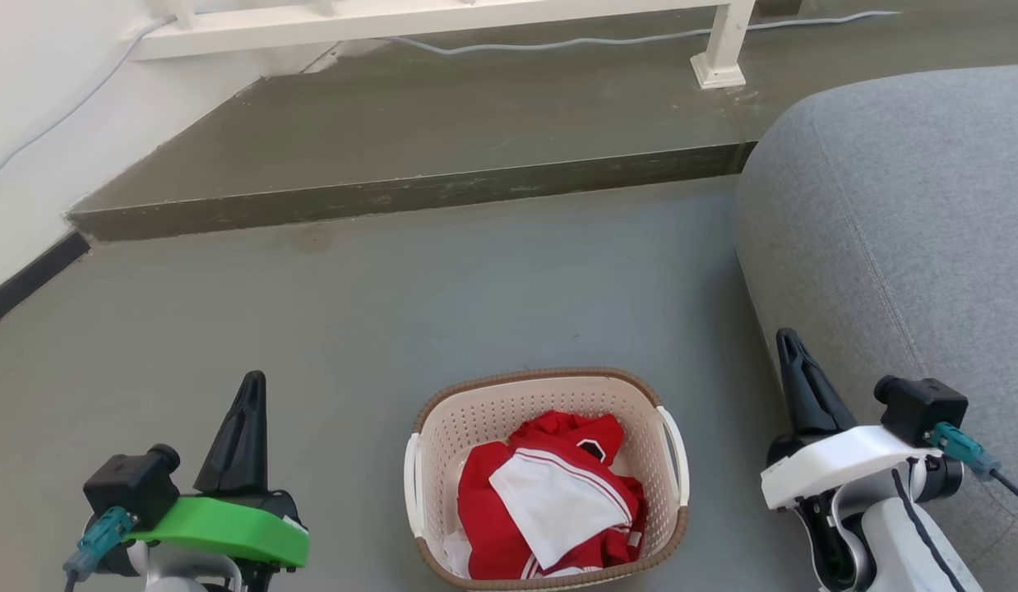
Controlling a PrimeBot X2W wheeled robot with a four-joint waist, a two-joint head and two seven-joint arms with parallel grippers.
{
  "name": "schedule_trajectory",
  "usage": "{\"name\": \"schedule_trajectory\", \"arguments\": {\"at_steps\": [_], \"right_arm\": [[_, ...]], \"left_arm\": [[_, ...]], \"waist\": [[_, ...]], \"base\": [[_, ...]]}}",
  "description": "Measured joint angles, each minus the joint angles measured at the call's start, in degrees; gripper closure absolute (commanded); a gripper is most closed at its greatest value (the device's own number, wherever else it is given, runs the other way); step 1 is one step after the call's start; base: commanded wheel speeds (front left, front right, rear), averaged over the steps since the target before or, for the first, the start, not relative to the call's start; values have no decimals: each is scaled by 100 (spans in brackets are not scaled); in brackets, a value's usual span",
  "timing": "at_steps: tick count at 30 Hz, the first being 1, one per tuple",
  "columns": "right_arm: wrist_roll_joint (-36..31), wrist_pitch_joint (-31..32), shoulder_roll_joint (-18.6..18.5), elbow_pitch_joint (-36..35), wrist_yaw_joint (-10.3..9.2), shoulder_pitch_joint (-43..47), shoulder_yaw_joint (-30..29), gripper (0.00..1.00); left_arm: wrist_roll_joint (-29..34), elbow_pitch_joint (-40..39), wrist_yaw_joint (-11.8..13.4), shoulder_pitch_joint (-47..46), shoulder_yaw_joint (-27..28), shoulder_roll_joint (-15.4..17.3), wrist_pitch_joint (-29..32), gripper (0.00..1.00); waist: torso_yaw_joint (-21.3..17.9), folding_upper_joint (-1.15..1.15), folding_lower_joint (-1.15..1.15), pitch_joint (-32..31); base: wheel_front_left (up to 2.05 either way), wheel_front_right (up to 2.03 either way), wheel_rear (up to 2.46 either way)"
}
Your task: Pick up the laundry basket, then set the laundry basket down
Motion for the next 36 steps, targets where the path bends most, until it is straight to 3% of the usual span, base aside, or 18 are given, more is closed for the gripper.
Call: {"name": "schedule_trajectory", "arguments": {"at_steps": [36], "right_arm": [[2760,715,-2,-36,51,-1,-495,100]], "left_arm": [[-2507,112,3,39,268,-24,615,100]], "waist": [[95,0,0,-180]], "base": [[0,0,0]]}}
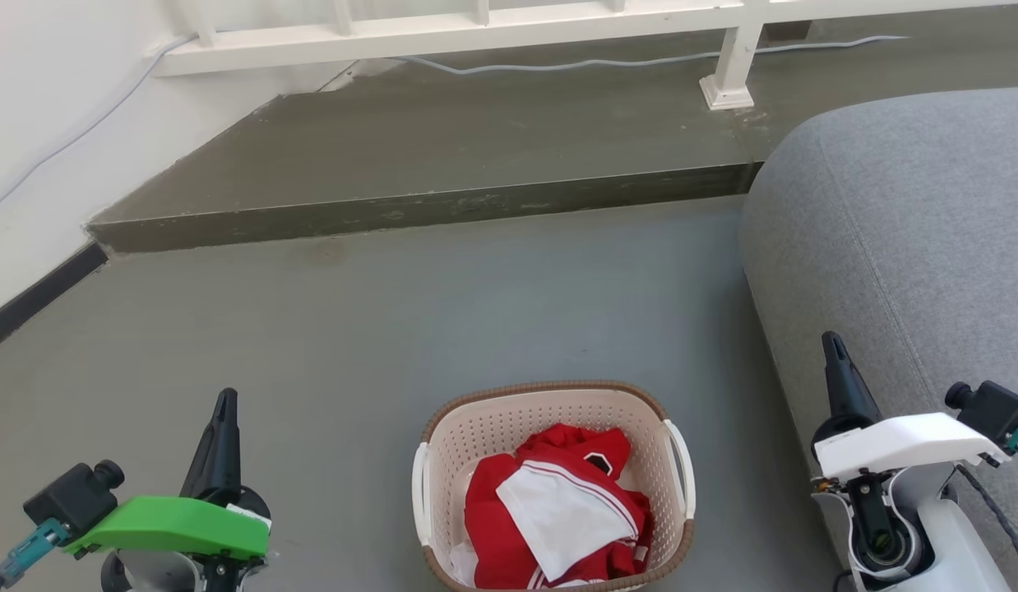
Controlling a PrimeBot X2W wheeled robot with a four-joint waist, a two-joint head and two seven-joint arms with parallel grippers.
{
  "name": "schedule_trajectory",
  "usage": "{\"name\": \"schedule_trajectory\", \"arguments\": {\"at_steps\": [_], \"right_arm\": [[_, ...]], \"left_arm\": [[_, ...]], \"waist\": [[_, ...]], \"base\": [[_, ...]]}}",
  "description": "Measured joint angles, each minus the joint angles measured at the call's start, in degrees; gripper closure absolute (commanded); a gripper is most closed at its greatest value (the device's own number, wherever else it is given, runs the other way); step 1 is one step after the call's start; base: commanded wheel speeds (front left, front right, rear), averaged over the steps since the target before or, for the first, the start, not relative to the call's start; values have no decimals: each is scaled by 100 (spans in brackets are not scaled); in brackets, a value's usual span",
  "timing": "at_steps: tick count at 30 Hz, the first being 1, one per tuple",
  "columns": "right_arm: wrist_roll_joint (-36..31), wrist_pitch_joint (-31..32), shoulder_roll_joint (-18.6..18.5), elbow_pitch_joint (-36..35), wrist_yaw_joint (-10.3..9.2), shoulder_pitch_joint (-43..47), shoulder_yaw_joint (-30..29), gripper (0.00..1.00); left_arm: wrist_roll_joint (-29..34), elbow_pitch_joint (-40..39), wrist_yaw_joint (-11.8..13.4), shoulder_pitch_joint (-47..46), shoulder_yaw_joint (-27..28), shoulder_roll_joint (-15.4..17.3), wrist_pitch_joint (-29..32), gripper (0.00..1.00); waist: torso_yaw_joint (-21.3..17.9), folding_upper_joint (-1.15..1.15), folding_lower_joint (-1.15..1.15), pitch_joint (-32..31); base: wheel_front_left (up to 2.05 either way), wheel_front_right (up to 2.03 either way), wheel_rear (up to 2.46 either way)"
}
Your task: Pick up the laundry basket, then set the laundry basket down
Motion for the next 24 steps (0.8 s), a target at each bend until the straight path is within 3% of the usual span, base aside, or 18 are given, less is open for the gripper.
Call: {"name": "schedule_trajectory", "arguments": {"at_steps": [24], "right_arm": [[1762,477,-15,0,51,-1,-334,100]], "left_arm": [[-1623,231,0,-26,200,5,408,100]], "waist": [[60,0,0,-115]], "base": [[0,0,0]]}}
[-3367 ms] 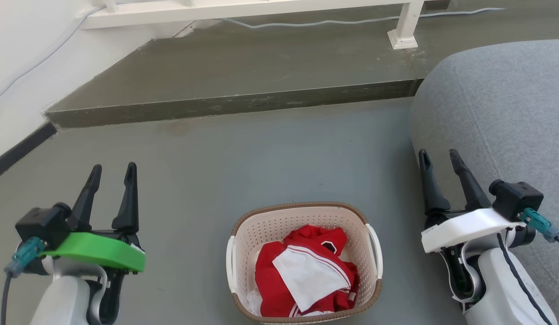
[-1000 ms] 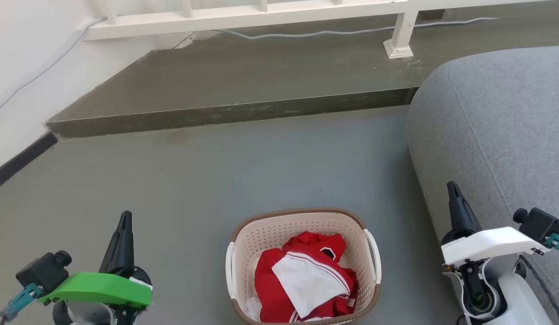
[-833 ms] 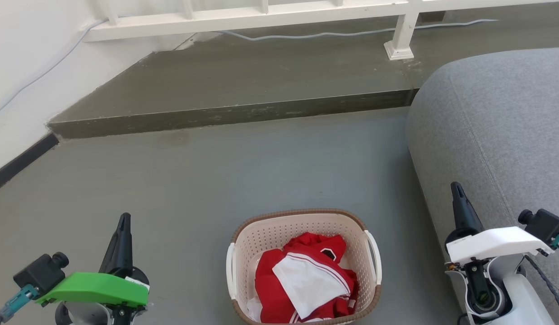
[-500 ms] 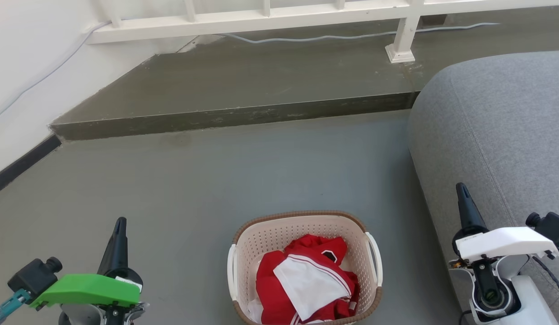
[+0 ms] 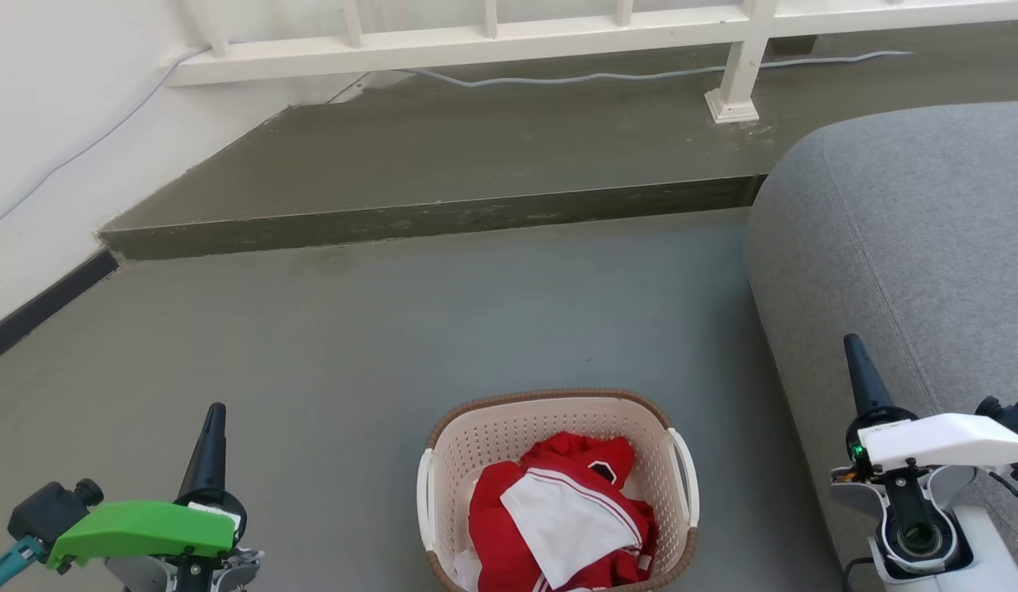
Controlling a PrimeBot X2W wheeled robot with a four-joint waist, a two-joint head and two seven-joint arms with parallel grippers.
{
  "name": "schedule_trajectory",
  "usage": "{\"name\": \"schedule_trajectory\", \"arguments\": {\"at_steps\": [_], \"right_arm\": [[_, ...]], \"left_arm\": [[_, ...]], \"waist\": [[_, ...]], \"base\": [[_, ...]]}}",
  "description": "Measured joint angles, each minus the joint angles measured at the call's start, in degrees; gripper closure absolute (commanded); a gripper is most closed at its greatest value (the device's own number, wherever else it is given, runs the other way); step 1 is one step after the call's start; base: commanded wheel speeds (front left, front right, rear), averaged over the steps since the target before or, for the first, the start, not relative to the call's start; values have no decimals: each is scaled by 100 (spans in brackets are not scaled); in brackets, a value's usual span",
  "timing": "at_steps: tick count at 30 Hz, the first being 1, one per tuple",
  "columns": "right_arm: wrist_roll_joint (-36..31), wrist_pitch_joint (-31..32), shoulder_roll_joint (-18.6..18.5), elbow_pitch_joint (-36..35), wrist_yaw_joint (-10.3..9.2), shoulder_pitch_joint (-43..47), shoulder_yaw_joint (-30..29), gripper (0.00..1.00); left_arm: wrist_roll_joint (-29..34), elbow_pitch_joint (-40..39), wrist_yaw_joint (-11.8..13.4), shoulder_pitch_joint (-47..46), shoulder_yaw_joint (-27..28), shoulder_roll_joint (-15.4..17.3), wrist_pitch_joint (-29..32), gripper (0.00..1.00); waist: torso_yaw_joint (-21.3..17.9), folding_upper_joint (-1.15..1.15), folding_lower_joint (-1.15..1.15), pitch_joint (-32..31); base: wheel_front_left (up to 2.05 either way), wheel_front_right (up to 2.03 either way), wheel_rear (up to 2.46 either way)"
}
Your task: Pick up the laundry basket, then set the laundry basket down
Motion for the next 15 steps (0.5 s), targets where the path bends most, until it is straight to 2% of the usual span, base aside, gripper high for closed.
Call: {"name": "schedule_trajectory", "arguments": {"at_steps": [15], "right_arm": [[1092,297,-13,0,8,-1,-210,100]], "left_arm": [[-1027,126,0,-63,144,1,253,100]], "waist": [[38,0,0,-72]], "base": [[0,0,0]]}}
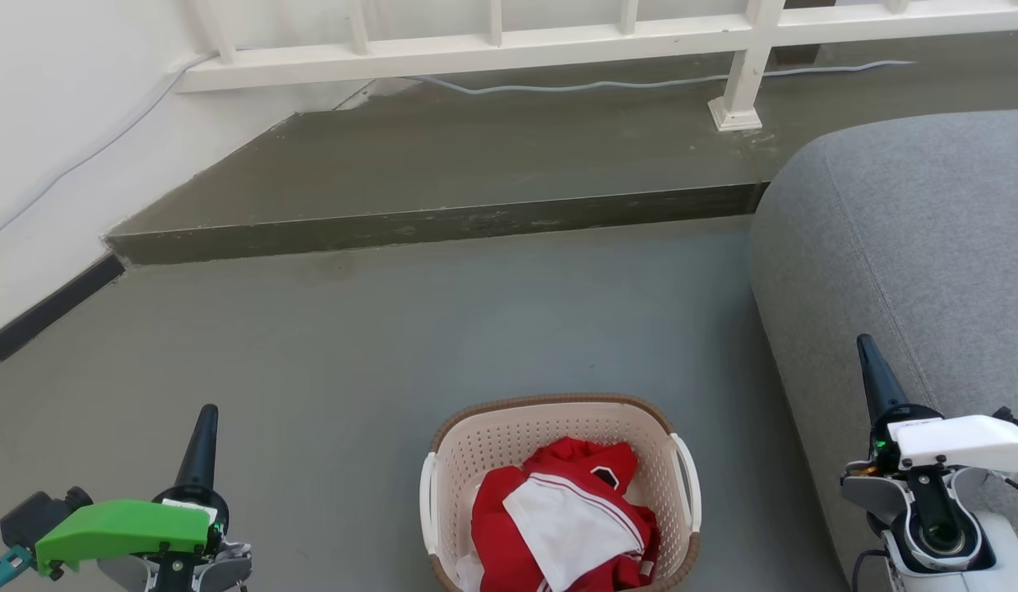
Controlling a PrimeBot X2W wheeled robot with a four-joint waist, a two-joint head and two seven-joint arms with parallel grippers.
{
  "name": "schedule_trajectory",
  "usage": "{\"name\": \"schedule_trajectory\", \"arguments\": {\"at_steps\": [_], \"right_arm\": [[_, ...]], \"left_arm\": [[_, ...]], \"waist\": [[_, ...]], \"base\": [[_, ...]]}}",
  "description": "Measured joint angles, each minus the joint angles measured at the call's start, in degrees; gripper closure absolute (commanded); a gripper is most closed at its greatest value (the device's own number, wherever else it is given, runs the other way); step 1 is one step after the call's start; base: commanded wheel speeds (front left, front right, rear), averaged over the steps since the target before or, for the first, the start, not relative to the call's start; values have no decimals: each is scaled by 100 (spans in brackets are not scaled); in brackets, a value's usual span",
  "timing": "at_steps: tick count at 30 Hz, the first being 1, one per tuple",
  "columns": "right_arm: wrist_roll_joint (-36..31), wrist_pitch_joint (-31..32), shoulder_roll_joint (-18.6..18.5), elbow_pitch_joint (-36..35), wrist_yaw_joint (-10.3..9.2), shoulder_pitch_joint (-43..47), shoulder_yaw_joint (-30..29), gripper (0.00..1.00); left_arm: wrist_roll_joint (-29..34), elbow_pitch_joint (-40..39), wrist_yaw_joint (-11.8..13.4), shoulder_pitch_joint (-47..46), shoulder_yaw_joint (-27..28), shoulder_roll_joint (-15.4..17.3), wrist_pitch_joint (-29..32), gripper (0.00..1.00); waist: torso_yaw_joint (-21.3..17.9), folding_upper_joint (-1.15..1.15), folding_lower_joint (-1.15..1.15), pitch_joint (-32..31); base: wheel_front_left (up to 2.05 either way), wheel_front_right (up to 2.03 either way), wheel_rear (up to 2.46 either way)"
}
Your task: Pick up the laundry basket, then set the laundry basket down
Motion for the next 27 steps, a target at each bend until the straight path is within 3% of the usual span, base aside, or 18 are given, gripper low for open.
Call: {"name": "schedule_trajectory", "arguments": {"at_steps": [27], "right_arm": [[1757,469,-22,-21,49,-13,-344,100]], "left_arm": [[-1686,244,-1,-129,203,0,422,100]], "waist": [[60,0,0,-114]], "base": [[0,0,0]]}}
